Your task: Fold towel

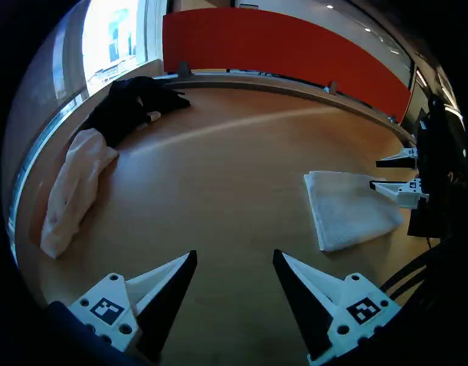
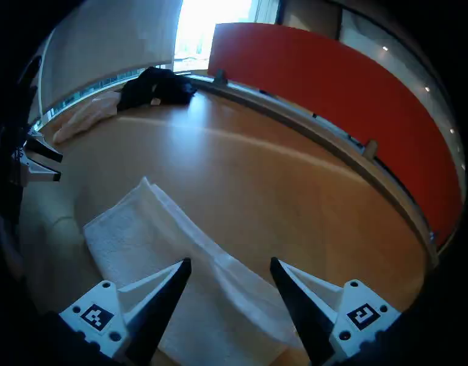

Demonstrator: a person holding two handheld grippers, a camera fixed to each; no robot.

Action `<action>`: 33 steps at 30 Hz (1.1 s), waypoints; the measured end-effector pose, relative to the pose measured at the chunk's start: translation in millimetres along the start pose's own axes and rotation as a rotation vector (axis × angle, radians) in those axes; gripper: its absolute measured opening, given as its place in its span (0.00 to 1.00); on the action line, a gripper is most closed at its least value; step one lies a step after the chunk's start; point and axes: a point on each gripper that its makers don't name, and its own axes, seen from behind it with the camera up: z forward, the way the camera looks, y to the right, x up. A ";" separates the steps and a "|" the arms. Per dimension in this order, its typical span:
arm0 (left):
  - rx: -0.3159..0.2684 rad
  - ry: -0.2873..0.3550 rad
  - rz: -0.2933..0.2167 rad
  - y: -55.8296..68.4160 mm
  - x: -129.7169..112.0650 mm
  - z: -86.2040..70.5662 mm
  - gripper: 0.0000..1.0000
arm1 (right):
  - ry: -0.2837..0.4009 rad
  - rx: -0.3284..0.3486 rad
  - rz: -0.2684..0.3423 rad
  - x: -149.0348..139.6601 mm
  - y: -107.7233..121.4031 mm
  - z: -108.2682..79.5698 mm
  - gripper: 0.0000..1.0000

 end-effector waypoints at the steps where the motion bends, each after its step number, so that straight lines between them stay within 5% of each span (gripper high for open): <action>1: 0.000 0.001 0.001 0.1 0.0 -0.5 0.92 | 0.000 -0.001 0.000 0.3 0.3 -0.5 1.00; 9: -0.002 0.004 0.009 2.1 0.6 -3.6 0.92 | 0.002 -0.001 0.014 -6.3 0.2 -13.3 1.00; 33: -0.009 -0.003 0.028 14.0 -10.8 -14.9 0.92 | -0.048 -0.032 0.096 -109.1 7.8 -92.6 1.00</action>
